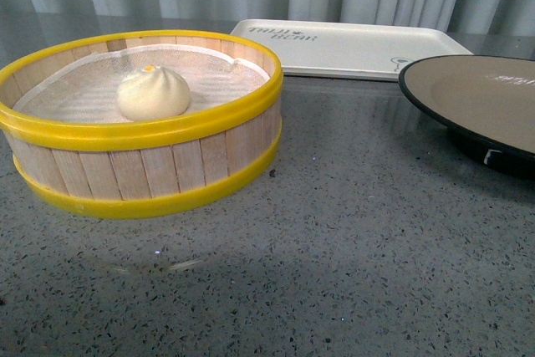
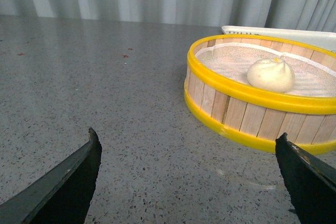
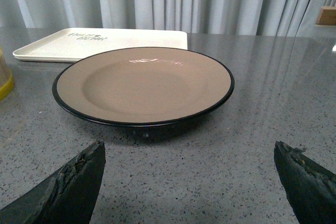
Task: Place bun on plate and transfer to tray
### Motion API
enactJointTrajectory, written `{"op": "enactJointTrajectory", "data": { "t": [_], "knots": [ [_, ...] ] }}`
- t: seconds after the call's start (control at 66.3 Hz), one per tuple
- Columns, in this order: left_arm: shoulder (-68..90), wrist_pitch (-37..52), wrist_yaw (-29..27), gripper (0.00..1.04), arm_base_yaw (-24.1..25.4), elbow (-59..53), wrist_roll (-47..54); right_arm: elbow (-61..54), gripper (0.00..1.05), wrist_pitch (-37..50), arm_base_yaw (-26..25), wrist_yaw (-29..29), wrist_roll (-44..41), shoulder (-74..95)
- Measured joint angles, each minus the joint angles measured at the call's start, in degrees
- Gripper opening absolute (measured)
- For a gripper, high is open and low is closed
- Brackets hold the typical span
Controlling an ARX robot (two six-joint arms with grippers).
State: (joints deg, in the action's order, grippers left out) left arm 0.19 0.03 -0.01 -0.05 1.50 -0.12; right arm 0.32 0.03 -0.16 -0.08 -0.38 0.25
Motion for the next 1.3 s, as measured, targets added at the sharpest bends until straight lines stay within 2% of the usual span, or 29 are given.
{"op": "enactJointTrajectory", "data": {
  "t": [1.071, 1.102, 1.147, 1.298],
  "knots": [
    [0.09, -0.11, -0.13, 0.98, -0.02, 0.04, -0.07, 0.00, 0.96, 0.00, 0.00, 0.02, -0.02, 0.00],
    [2.89, -6.75, -2.58, 0.98, -0.33, 2.14, -1.27, 0.00, 0.96, 0.00, 0.00, 0.02, -0.02, 0.00],
    [8.76, -15.47, -2.80, 0.98, 0.39, 5.57, -2.47, 0.00, 0.96, 0.00, 0.00, 0.02, 0.00, 0.00],
    [12.59, -14.05, 0.66, 0.98, 4.96, 7.82, -3.17, 0.00, 0.96, 0.00, 0.00, 0.02, 0.00, -0.04]
  ]
}}
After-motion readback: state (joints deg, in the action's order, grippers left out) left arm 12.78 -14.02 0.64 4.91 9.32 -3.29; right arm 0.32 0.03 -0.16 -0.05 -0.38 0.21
